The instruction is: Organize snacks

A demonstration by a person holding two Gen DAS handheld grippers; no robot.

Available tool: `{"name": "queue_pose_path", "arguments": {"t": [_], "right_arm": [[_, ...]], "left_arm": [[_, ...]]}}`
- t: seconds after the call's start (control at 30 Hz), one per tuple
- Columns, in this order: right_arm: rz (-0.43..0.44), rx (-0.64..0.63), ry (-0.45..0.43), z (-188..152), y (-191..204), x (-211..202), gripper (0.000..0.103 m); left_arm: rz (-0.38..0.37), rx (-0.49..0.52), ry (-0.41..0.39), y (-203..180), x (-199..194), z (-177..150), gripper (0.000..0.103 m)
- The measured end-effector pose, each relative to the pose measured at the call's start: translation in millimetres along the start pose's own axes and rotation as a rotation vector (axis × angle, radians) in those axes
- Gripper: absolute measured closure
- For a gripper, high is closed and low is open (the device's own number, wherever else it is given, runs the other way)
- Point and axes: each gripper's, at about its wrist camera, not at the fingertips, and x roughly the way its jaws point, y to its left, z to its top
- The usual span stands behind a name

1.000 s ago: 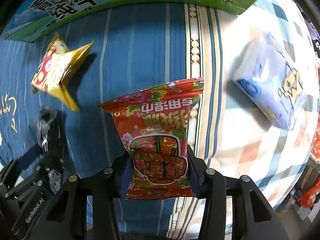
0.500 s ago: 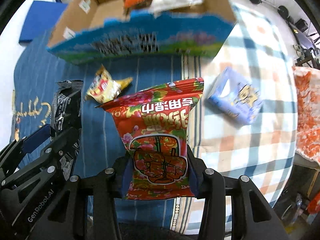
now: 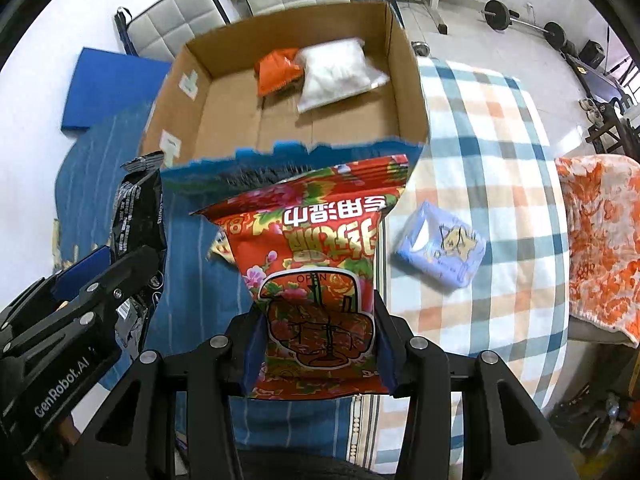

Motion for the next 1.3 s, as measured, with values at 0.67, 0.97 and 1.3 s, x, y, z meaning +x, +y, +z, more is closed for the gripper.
{"name": "queue_pose_path", "arguments": {"t": [0.67, 0.97, 1.3], "right_arm": [[-0.025, 0.059, 0.089, 162, -20, 110, 0.055], [-0.100, 0.056, 0.258, 185, -26, 200, 0.055], [-0.046, -0.021, 0.309, 190, -20, 218, 0.032]], "left_arm": [[-0.035, -0.052, 0.134, 19, 100, 173, 0.068], [0.033, -0.028, 0.304, 28, 189, 196, 0.068], [0.009, -0.038, 0.338, 33, 198, 185, 0.066]]}}
